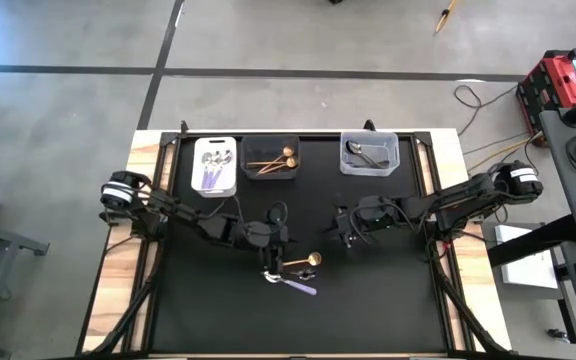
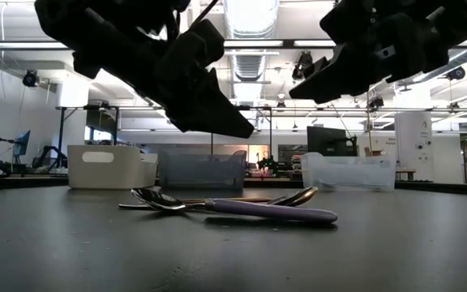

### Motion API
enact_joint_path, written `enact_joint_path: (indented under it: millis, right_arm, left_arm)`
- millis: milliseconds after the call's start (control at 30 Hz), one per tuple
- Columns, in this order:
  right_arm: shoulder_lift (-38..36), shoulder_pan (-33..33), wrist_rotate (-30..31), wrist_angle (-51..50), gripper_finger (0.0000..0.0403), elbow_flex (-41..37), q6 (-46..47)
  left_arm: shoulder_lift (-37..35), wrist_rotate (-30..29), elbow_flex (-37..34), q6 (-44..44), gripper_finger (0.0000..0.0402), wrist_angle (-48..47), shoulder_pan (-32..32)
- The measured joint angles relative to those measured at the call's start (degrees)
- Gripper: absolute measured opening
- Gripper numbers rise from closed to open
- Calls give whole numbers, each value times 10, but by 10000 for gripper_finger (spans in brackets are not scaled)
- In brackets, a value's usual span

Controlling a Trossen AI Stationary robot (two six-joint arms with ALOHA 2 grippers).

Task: Sort silverware by color (type)
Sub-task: Put the purple spoon into the white bin

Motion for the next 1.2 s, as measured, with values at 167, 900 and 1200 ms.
enact_joint_path:
  millis: [167,900,1200]
  right_arm:
    - [3,0,7,2,59,-5,5]
    - [102,80,81,91,59,1,66]
    - [108,162,207,108,59,1,123]
  left_arm:
    - [0,0,0,0,75,0,-12]
    - [0,-24,1,7,75,-1,-66]
    - [0,-24,0,15,75,-13,-93]
